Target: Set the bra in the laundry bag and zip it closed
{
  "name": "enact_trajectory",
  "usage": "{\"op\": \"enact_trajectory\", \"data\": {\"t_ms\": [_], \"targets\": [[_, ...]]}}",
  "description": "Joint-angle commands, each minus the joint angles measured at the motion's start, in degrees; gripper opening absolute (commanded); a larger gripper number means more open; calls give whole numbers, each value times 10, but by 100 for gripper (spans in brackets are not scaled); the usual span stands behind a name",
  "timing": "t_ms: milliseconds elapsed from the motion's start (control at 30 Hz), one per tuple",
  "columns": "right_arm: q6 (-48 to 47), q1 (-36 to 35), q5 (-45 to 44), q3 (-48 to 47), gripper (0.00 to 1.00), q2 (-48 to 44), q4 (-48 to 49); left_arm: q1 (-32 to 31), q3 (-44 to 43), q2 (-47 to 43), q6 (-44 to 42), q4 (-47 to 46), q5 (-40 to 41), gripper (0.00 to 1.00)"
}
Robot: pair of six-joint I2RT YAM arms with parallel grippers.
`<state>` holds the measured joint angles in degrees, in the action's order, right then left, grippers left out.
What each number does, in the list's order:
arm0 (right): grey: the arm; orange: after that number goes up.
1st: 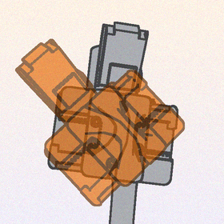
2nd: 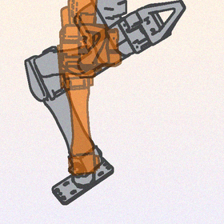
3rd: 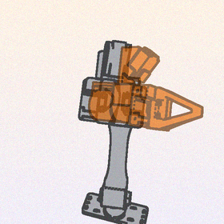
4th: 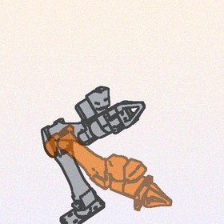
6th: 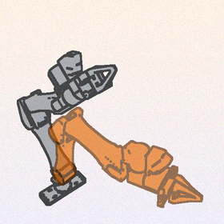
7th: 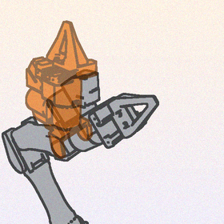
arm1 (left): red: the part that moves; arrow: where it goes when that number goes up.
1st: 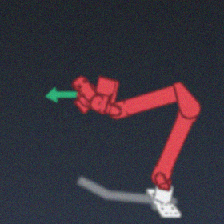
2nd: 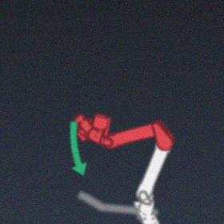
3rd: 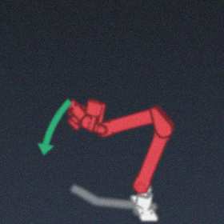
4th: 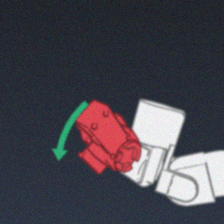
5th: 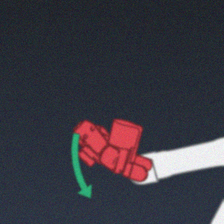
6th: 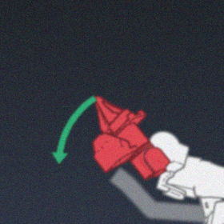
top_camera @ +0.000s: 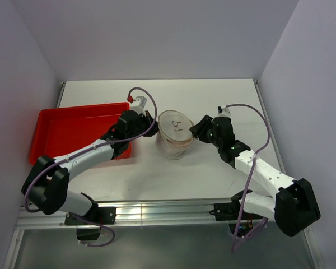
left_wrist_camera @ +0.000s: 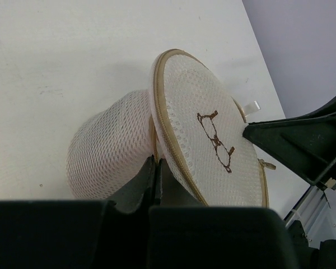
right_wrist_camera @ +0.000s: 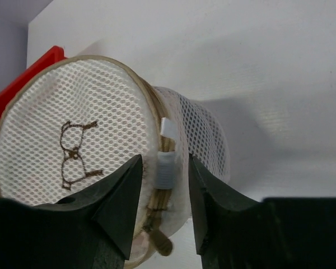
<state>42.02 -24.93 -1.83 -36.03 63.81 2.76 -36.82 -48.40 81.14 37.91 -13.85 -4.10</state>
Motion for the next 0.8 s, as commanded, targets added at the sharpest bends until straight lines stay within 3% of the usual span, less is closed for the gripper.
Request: {"op": "enact_trajectory", "data": {"t_ms": [0, 200, 433, 533, 567, 667, 767], "targets": [[29, 13, 2, 20, 45, 2, 80, 4, -8, -24, -20, -15, 16, 0], [46, 15, 0, 64, 21, -27, 131, 12, -25, -20, -21, -10, 29, 0], [82, 13, -12, 113, 6, -77, 171, 19, -79, 6, -11, 8, 23, 0], [117, 2, -41, 139, 0, -102, 194, 19, -106, 15, -13, 35, 25, 24], [128, -6, -54, 142, 0, -107, 196, 19, -114, 12, -13, 43, 30, 43], [138, -36, -113, 131, 0, -116, 188, 19, -109, -18, -9, 65, 37, 64], [143, -58, -150, 116, 0, -104, 184, 16, -85, -69, 10, 87, 37, 68]]}}
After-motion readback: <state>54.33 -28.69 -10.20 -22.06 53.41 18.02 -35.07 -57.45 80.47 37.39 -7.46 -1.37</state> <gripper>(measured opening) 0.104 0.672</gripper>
